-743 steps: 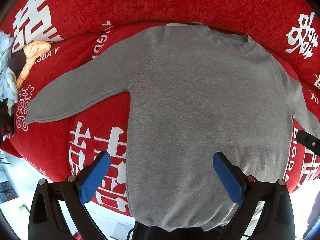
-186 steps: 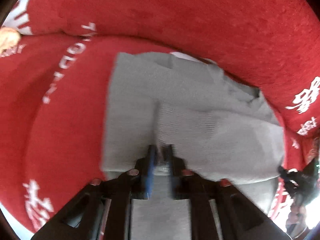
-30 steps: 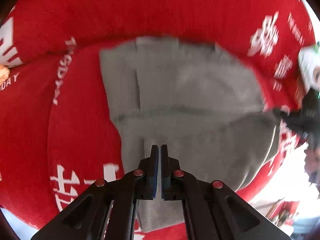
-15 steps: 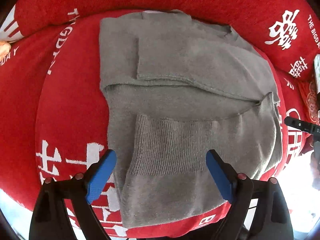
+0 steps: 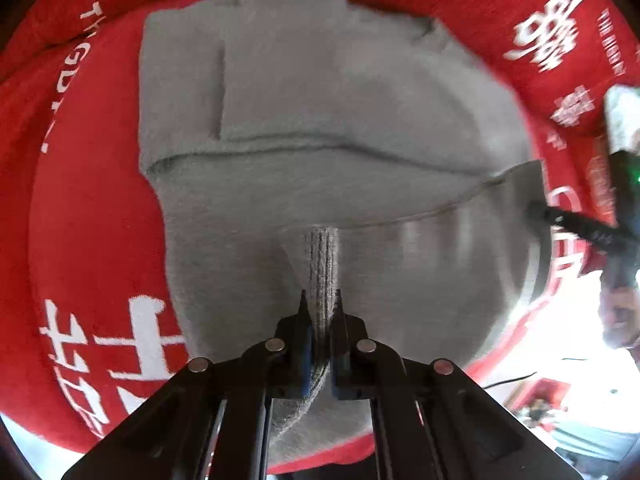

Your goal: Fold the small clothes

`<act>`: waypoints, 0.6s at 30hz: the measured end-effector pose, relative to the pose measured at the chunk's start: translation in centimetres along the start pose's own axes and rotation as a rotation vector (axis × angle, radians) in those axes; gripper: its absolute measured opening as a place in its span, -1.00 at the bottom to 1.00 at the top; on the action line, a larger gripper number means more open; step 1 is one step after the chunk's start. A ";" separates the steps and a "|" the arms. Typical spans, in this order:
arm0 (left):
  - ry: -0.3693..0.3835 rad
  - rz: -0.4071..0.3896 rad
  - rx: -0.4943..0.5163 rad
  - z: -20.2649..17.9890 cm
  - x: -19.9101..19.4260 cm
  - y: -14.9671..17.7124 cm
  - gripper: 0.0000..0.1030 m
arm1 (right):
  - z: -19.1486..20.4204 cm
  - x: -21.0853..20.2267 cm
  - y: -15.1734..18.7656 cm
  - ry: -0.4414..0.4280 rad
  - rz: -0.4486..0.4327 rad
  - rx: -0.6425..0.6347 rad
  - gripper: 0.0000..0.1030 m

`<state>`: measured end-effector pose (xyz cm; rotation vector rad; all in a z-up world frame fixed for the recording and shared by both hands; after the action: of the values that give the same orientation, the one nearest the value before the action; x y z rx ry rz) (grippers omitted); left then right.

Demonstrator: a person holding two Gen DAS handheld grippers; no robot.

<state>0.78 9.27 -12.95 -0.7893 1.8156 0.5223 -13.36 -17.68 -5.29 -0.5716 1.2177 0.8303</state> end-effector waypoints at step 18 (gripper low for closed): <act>-0.119 -0.372 0.030 2.0 -7.8 -16.1 -0.87 | 0.2 -8.0 -13.3 0.032 -0.305 0.004 -0.88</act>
<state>15.69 1.65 -6.22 -1.0249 1.5170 0.2920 -3.52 -27.29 1.83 -0.7484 1.1261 0.5620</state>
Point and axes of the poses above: each gripper's, at about its wrist camera, not at the fingertips, and x roughly the way its jaws point, z to its left, y to its underside, the point moved 5 cm from there along x, roughly the way its jaws point, and after that the axes turned 5 degrees about x, right-handed, at the moved point
